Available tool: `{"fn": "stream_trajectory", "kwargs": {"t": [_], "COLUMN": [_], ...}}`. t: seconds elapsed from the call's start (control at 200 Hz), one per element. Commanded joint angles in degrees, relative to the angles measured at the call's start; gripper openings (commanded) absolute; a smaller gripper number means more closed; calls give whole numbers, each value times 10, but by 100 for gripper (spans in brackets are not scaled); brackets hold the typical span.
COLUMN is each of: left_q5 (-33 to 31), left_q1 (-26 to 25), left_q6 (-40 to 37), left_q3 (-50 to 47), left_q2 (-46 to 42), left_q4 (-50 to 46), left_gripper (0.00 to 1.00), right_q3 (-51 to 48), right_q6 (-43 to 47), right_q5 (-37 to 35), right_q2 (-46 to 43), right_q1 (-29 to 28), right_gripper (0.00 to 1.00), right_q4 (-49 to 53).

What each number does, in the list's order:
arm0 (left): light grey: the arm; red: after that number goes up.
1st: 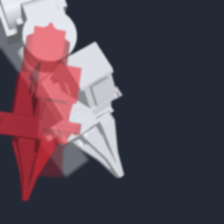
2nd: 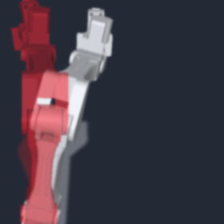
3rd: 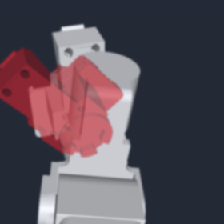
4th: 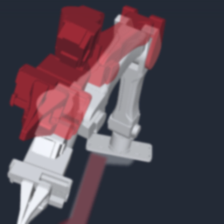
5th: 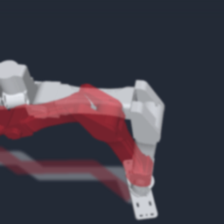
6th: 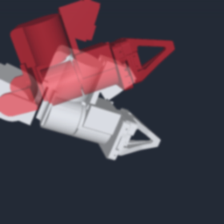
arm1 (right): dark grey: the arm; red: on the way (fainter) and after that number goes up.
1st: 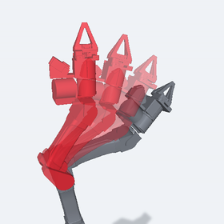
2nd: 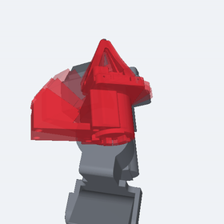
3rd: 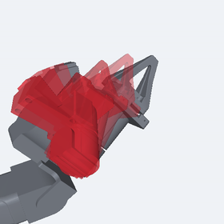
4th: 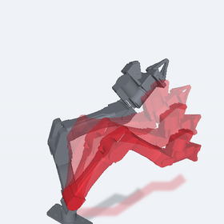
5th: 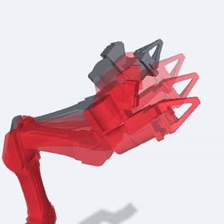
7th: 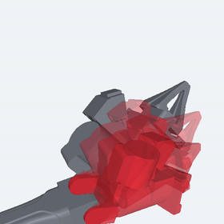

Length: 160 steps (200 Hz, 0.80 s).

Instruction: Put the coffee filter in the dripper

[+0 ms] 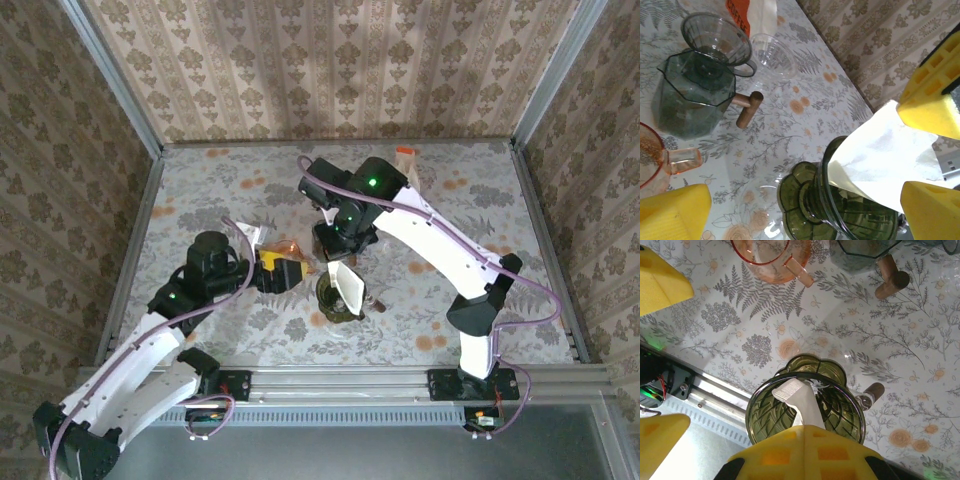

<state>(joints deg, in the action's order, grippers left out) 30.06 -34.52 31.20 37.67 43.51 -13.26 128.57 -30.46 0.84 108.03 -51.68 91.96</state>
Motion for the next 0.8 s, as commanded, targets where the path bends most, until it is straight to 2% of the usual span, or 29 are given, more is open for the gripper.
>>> {"fn": "stream_trajectory", "kwargs": {"t": [0.0, 0.29, 0.545, 0.69, 0.795], "left_q5": [8, -18, -21, -19, -21], "left_q1": [-18, -55, -62, -67, -78], "left_q6": [-17, -26, -21, -17, -16], "left_q3": [13, 26, 38, 48, 59], "left_q2": [-1, 3, 11, 25, 35], "left_q4": [19, -1, -4, 2, 4], "left_gripper": [99, 97, 95, 93, 92], "right_q3": [-23, -100, -189, -269, -326], "right_q6": [-8, -4, -4, -6, -4], "right_q5": [-12, -26, -53, -63, -73], "right_q2": [1, -55, -141, -202, -238], "right_q1": [-8, -12, -15, -15, -15], "right_gripper": [6, 21, 49, 60, 64], "right_q4": [66, -16, -117, -202, -250]}}
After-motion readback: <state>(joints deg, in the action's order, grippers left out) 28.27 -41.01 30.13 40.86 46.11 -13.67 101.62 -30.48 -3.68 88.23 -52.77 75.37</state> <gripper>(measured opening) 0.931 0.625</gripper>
